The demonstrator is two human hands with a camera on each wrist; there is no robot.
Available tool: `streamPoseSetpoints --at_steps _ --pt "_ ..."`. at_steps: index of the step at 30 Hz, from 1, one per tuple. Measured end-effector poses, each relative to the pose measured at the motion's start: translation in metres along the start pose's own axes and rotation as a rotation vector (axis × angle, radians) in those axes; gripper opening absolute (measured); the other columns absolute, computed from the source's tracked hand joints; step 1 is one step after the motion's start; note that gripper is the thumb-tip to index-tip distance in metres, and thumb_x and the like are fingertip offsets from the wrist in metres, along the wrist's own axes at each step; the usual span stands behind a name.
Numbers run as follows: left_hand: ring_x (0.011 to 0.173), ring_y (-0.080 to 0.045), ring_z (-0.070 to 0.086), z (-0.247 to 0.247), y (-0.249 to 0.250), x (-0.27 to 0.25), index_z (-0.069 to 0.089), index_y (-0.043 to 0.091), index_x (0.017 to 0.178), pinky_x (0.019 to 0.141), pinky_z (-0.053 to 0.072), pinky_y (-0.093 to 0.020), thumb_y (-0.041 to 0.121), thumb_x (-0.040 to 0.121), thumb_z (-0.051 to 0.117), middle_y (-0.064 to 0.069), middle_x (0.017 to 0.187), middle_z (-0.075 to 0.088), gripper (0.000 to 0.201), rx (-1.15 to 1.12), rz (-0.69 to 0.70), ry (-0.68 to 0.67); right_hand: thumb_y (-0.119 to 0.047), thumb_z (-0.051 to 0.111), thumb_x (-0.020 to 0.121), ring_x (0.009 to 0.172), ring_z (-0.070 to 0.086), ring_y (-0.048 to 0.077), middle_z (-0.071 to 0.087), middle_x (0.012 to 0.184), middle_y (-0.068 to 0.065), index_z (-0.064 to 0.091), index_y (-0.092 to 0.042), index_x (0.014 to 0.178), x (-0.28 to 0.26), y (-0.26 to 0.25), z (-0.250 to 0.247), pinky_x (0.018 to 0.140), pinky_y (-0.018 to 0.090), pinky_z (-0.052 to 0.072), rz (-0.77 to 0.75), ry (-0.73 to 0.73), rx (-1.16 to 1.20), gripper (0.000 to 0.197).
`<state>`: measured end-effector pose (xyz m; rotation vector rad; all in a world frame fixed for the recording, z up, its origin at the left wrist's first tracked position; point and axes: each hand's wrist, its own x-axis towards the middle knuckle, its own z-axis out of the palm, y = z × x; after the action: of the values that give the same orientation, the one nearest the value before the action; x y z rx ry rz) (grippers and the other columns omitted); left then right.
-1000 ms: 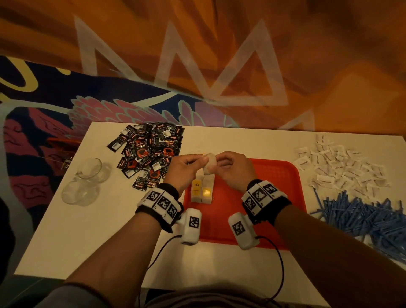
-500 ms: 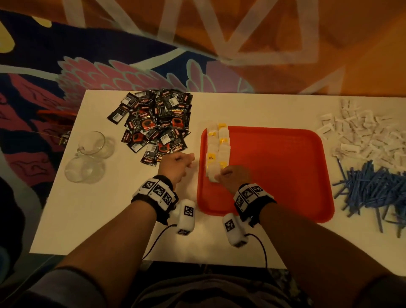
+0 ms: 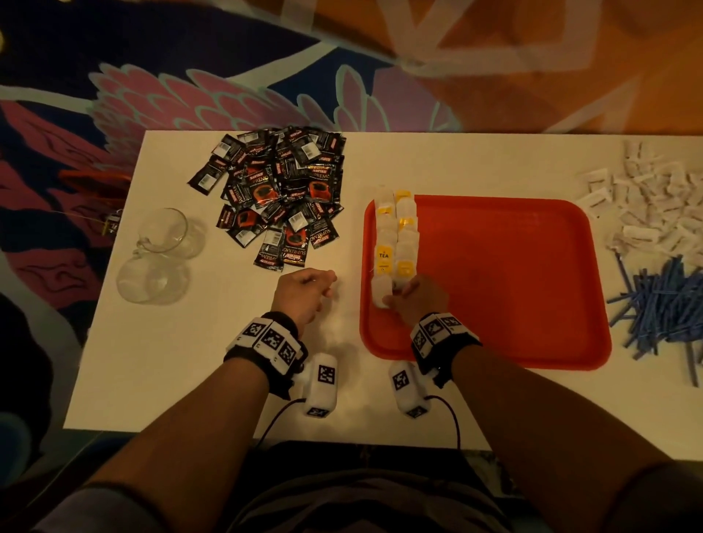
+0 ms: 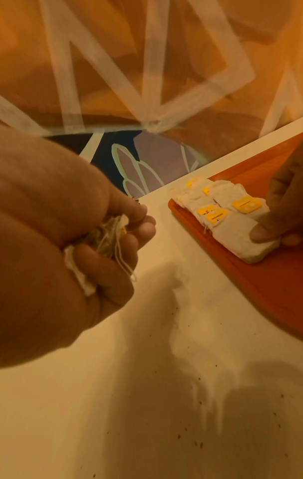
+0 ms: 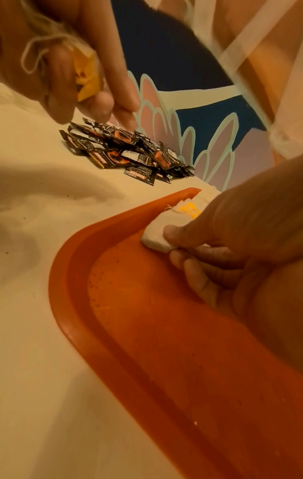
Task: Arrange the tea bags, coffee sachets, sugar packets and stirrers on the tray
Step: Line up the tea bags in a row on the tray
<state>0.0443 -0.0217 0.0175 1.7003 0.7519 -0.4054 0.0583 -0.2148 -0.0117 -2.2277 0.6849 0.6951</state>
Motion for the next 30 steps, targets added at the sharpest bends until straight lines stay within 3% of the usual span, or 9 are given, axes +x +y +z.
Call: streamPoseSetpoints --at_steps 3,6,11,13,17,20,24,27,30 --pt "0.053 -0.012 0.044 -0.001 0.000 0.002 0.076 0.016 0.092 0.042 0.032 -0.020 0.028 0.094 0.066 0.007 0.066 0.064 0.015 -0.014 -0.006 0.003 -0.033 0.082 0.075 0.088 0.053 0.017 0.057 0.099 -0.001 0.055 -0.017 0.092 0.001 0.000 0.001 0.061 0.021 0.041 0.017 0.010 0.049 0.035" --pt "0.054 -0.012 0.044 0.001 0.002 0.003 0.074 0.016 0.091 0.043 0.031 -0.021 0.029 0.096 0.065 0.006 0.066 0.064 0.016 -0.023 -0.014 -0.004 -0.032 0.082 0.075 0.091 0.054 0.018 0.058 0.102 0.000 0.052 -0.018 0.089 0.000 0.000 -0.004 0.068 0.026 0.044 0.015 0.014 0.041 0.036" --pt "0.048 -0.011 0.044 0.009 0.015 0.002 0.068 0.012 0.089 0.037 0.026 -0.018 0.038 0.101 0.055 0.002 0.064 0.059 0.031 -0.121 -0.112 -0.061 -0.035 0.081 0.076 0.093 0.056 0.016 0.058 0.097 -0.003 0.057 -0.017 0.095 0.000 0.000 -0.018 0.062 0.021 0.041 -0.043 0.007 -0.009 0.036" --pt "0.044 -0.011 0.045 0.014 0.022 0.002 0.064 0.010 0.086 0.033 0.022 -0.017 0.040 0.103 0.050 -0.001 0.061 0.057 0.037 -0.216 -0.154 -0.122 -0.035 0.078 0.078 0.089 0.055 0.014 0.058 0.094 -0.004 0.057 -0.019 0.092 -0.002 -0.005 -0.027 0.054 0.018 0.035 -0.101 0.002 -0.022 0.030" --pt "0.048 -0.012 0.041 0.026 0.042 -0.002 0.064 0.004 0.086 0.030 0.020 -0.017 0.039 0.105 0.046 -0.005 0.059 0.053 0.044 -0.349 -0.178 -0.227 -0.018 0.074 0.082 0.077 0.063 0.012 0.067 0.086 0.000 0.059 -0.020 0.083 -0.009 -0.023 -0.053 0.055 0.016 0.045 -0.297 -0.102 0.151 0.016" --pt "0.049 -0.014 0.047 0.034 0.060 -0.009 0.063 0.002 0.090 0.029 0.022 -0.016 0.033 0.106 0.044 -0.009 0.064 0.057 0.039 -0.415 -0.176 -0.316 -0.005 0.072 0.081 0.063 0.059 -0.004 0.065 0.077 -0.008 0.063 -0.021 0.082 -0.019 -0.038 -0.080 0.055 0.012 0.045 -0.541 -0.150 0.231 0.018" --pt "0.052 -0.015 0.060 0.045 0.086 -0.025 0.060 0.001 0.101 0.028 0.024 -0.014 0.028 0.107 0.040 -0.010 0.068 0.061 0.034 -0.453 -0.170 -0.441 0.001 0.072 0.081 0.070 0.059 -0.007 0.063 0.085 -0.014 0.067 -0.028 0.094 -0.027 -0.052 -0.110 0.060 0.008 0.046 -0.839 -0.187 0.078 0.031" --pt "0.060 -0.017 0.068 0.056 0.104 -0.038 0.055 -0.001 0.128 0.026 0.024 -0.014 0.020 0.107 0.042 -0.009 0.074 0.065 0.033 -0.471 -0.177 -0.491 -0.004 0.076 0.080 0.075 0.061 0.001 0.064 0.090 -0.008 0.068 -0.033 0.091 -0.030 -0.059 -0.128 0.069 0.019 0.052 -0.918 -0.187 0.026 0.032" --pt "0.064 -0.019 0.073 0.065 0.117 -0.047 0.052 0.003 0.124 0.026 0.021 -0.013 0.018 0.107 0.042 -0.013 0.084 0.064 0.025 -0.487 -0.186 -0.513 -0.011 0.080 0.077 0.077 0.063 0.011 0.067 0.088 -0.003 0.075 -0.024 0.083 -0.029 -0.059 -0.140 0.076 0.035 0.055 -0.933 -0.131 0.015 0.015"
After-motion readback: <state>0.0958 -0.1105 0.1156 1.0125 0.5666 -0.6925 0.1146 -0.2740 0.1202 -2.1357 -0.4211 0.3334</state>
